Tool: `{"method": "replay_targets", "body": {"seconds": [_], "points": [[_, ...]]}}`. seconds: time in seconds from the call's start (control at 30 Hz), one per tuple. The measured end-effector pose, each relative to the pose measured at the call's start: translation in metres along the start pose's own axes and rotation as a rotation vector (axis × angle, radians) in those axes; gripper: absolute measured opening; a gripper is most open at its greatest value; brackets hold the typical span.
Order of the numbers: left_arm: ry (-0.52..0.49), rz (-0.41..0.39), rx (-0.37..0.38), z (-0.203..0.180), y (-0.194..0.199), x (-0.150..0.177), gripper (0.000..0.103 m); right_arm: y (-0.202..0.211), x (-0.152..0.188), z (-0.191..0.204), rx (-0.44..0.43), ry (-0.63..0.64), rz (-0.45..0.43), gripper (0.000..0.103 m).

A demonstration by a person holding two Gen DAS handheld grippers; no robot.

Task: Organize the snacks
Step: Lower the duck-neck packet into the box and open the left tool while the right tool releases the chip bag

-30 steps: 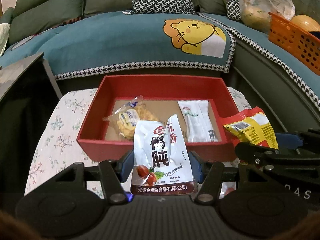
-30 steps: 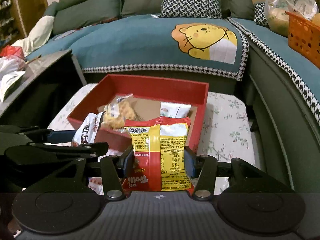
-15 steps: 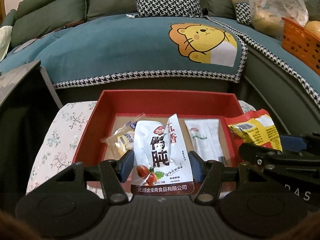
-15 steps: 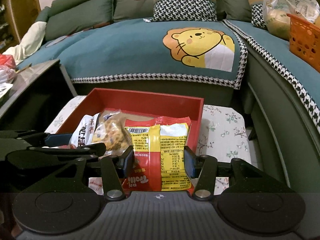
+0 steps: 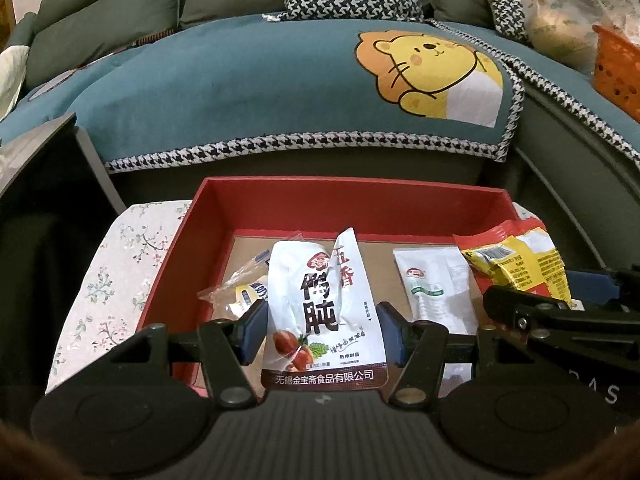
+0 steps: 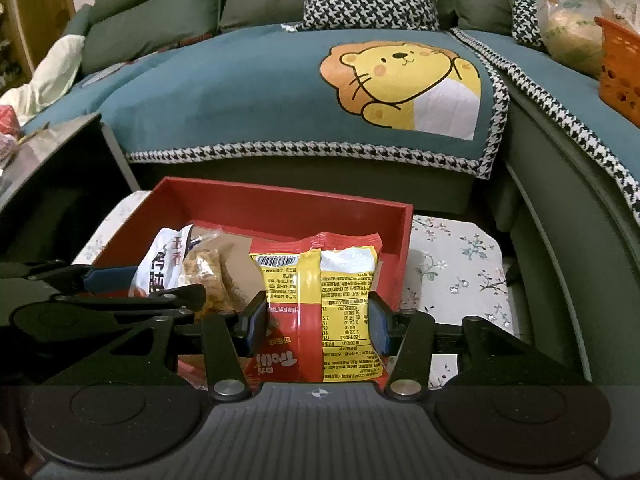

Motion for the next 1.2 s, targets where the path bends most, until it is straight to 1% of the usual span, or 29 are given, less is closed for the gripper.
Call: {"method": "replay_targets", "body": {"seconds": [0.63, 0.8, 1.03, 1.2], "points": [[-0.004, 0.051, -0.071, 0.008, -0.039, 0.005, 0.099, -0.038, 0.004, 0.002, -0.007, 0.016, 0.006, 0.060], [-0.024, 0.044, -0.090, 0.007, -0.042, 0.004, 0.100, -0.045, 0.005, 0.001, -0.012, 0.013, 0.009, 0.061], [-0.036, 0.041, -0.091, 0.007, -0.040, 0.005, 0.103, -0.046, 0.005, -0.001, 0.005, 0.019, 0.016, 0.063], [-0.029, 0.027, -0.084, 0.009, -0.032, 0.003, 0.103, -0.039, 0.003, -0.002, 0.028, 0.022, 0.001, 0.069]]}}
Point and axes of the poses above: each gripper's, at about its wrist camera, not at the fingertips, and y roughly against the way its jaws point, z to its left, x to its underside, the point moved 4 cm from there along -y, roughly the way its jaws point, and after that the axes turned 10 degrees about y, right-handed, at the moved point
